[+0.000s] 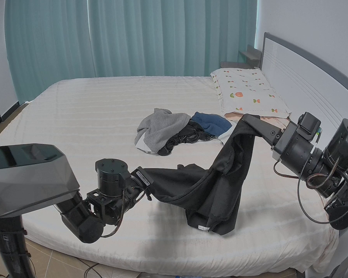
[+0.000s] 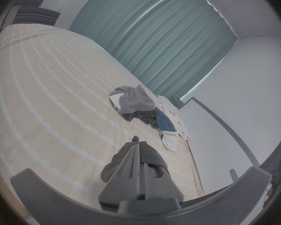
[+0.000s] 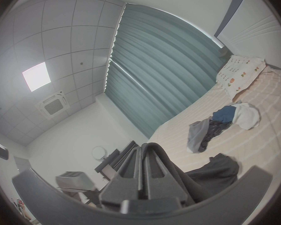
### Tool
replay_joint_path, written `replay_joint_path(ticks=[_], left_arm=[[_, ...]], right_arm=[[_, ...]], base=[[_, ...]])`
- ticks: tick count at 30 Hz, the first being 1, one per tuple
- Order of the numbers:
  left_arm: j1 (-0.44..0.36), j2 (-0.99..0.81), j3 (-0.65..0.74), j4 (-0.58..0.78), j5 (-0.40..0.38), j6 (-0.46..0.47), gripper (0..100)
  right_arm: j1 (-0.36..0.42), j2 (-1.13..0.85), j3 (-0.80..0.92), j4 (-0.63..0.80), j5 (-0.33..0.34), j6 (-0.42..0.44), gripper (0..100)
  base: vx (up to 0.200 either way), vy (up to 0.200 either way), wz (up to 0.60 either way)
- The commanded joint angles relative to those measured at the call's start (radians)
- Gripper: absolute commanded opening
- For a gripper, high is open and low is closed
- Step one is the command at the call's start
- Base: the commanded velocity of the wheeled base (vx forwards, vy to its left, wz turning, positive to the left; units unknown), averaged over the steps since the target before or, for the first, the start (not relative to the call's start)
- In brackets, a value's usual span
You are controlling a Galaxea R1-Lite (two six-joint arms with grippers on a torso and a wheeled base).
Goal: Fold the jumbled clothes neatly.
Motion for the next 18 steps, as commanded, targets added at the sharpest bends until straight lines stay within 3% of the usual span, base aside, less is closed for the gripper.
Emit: replay_joint_path(ticks=[1,6,8,9,10,12,18], left_arm=[[-0.023,-0.239,0.120,-0.016,0.003,-0.010,0],[-0.010,-0.360,0.157,-0.005,-0.004,0.004,0],[-0.010,-0.411,0.176,-0.008,0.007,0.025,0],[-0.010,-0.411,0.176,-0.008,0.007,0.025,0],[-0.010,-0.440,0.201,-0.016,0.016,0.064,0],[-0.008,-0.466,0.207,-0.017,0.026,0.087,0],[-0.008,-0.511,0.215,-0.016,0.061,0.088,0]], right_arm=[[-0.098,0.152,-0.056,-0.011,-0.011,-0.004,0],[-0.125,0.202,-0.091,-0.014,-0.063,-0.007,0],[-0.127,0.187,-0.145,-0.015,-0.129,-0.001,0],[-0.127,0.187,-0.145,-0.015,-0.129,-0.001,0],[-0.121,0.156,-0.176,-0.021,-0.204,0.005,0],[-0.118,0.132,-0.196,-0.047,-0.284,0.002,0],[-0.102,0.115,-0.174,-0.133,-0.309,-0.004,0]], base=[[0.000,0.000,0.00],[0.000,0.000,0.00],[0.000,0.000,0.00],[0.000,0.000,0.00],[0.000,0.000,0.00],[0.000,0.000,0.00],[0.000,0.000,0.00]])
